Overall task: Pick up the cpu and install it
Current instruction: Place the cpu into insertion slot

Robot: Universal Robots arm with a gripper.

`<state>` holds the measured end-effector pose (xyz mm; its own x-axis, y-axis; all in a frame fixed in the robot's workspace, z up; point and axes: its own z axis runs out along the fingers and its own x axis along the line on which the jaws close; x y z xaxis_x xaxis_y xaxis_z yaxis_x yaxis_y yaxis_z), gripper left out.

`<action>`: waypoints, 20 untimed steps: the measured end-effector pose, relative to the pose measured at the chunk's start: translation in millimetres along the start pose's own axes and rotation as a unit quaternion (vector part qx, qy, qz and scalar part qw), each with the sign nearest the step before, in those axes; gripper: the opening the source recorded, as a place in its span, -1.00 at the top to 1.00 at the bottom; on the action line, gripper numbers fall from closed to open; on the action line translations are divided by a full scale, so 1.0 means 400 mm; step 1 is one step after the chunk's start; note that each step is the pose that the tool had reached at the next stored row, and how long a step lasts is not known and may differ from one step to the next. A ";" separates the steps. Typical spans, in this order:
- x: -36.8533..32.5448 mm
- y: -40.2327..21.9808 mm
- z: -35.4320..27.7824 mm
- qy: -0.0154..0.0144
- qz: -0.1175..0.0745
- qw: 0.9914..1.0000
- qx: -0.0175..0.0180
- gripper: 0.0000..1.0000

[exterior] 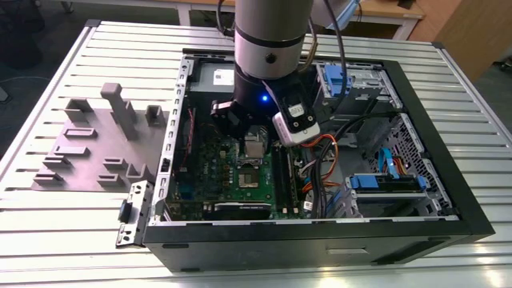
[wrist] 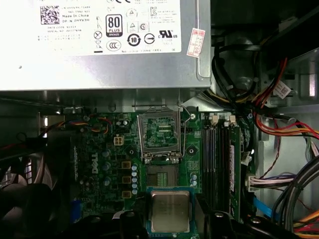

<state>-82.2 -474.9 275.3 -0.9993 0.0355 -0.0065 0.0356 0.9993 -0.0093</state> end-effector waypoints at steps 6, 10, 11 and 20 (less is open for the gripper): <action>0.000 0.000 0.010 0.000 0.000 1.000 0.000 0.06; 0.000 0.000 0.020 0.000 0.000 1.000 0.000 0.06; 0.000 0.000 0.020 0.000 0.000 1.000 0.000 0.06; 0.000 0.000 0.023 0.000 0.000 1.000 0.000 0.06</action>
<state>-82.2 -474.9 266.3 -0.9994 0.0355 -0.0065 0.0355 0.9993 -0.0084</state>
